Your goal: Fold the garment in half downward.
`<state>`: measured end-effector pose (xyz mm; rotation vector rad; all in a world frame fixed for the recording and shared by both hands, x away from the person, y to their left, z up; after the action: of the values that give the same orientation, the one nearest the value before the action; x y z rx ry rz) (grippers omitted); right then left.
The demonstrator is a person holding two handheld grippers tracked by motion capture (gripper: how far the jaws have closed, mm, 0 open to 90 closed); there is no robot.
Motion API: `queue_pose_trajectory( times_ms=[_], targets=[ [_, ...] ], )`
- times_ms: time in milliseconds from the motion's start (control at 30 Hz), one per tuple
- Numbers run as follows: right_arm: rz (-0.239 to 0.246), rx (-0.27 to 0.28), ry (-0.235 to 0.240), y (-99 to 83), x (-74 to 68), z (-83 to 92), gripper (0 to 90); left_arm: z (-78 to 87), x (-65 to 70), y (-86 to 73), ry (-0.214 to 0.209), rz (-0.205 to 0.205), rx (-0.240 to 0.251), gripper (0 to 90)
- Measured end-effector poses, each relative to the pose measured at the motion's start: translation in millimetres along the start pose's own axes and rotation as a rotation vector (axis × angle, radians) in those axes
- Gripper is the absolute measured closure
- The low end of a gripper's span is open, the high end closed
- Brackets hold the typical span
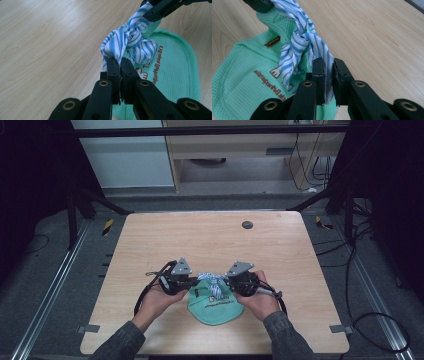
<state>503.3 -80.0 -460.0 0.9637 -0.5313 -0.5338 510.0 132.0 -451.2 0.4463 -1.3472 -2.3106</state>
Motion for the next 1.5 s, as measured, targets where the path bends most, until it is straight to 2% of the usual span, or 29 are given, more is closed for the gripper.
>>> queue_pose_trajectory(
  times_ms=[333,800,1200,1500],
  targets=[
    [-0.003,-0.005,0.013,-5.4,-4.5,1.5,80.6,1.7,5.1,-6.0,-0.011,0.005,0.0,87.2],
    [-0.005,-0.014,0.037,-13.8,-17.0,4.3,80.4,6.0,12.3,-22.3,-0.021,0.037,0.009,86.8],
    [-0.012,-0.021,0.048,-18.8,-22.0,5.7,79.7,7.0,16.3,-28.6,-0.03,0.055,0.01,83.9],
    [-0.014,-0.024,0.051,-19.8,-23.8,7.5,78.2,8.6,18.9,-30.2,-0.03,0.05,0.008,79.7]
  ],
)
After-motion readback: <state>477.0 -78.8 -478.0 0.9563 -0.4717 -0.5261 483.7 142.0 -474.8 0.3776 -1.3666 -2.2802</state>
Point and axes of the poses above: each handheld gripper's, and its own axes: z roughly backward along the jaws, y roughly out of its top, x roughly to its right, the point moved 3 cm from there along -z, roughly forward along the jaws, and after that the axes turned 15 degrees about x, right-handed, at the moved point
